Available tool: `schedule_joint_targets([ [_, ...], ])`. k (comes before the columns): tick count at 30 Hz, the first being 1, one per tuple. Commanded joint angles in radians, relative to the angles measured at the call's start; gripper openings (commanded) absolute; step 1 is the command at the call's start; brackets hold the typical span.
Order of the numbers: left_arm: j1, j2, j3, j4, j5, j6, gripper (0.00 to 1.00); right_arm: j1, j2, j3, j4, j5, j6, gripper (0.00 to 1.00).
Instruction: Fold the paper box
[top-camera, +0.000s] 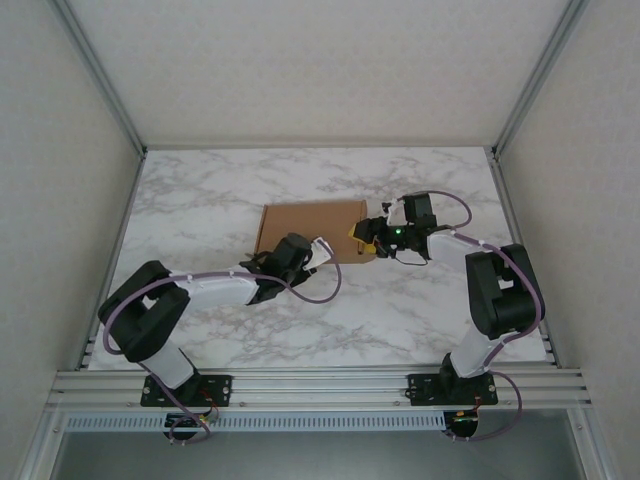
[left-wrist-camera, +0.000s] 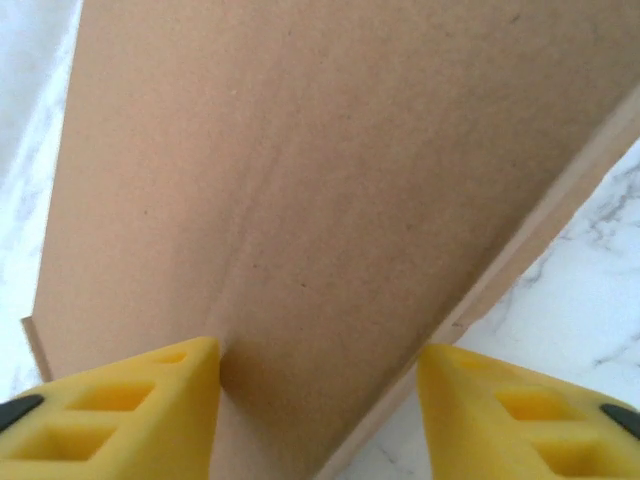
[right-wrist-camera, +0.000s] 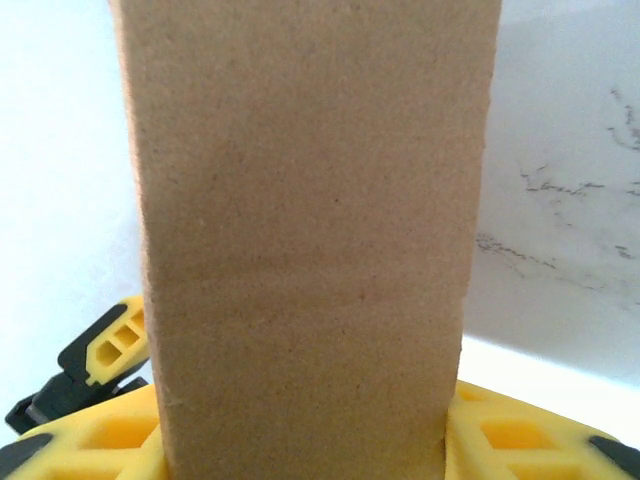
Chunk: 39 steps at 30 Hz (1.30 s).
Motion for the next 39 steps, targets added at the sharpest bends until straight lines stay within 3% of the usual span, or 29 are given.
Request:
schedule_joint_targets([
  [1, -0.001, 0.029, -0.023, 0.155, -0.116, 0.034, 0.45, 0.043, -0.022, -0.010, -0.044, -0.073, -0.003, 0.44],
  [4, -0.002, 0.014, -0.071, 0.274, -0.146, 0.046, 0.38, 0.044, -0.026, -0.016, -0.038, -0.088, 0.008, 0.44],
  [8, -0.001, 0.001, -0.114, 0.366, -0.145, 0.058, 0.35, 0.043, -0.020, -0.024, -0.044, -0.088, 0.006, 0.44],
  [17, 0.001, -0.084, -0.195, 0.340, -0.049, 0.145, 0.56, 0.034, -0.043, -0.053, 0.019, -0.101, 0.102, 0.42],
  [23, 0.001, -0.101, -0.254, 0.390, -0.013, 0.201, 0.61, 0.035, -0.084, -0.096, 0.087, -0.156, 0.176, 0.41],
  [31, -0.001, -0.118, -0.359, 0.551, 0.062, 0.382, 0.71, 0.036, -0.134, -0.130, 0.108, -0.174, 0.215, 0.41],
  [39, -0.014, -0.090, -0.390, 0.676, -0.003, 0.484, 0.72, 0.036, -0.164, -0.138, 0.135, -0.198, 0.265, 0.42],
])
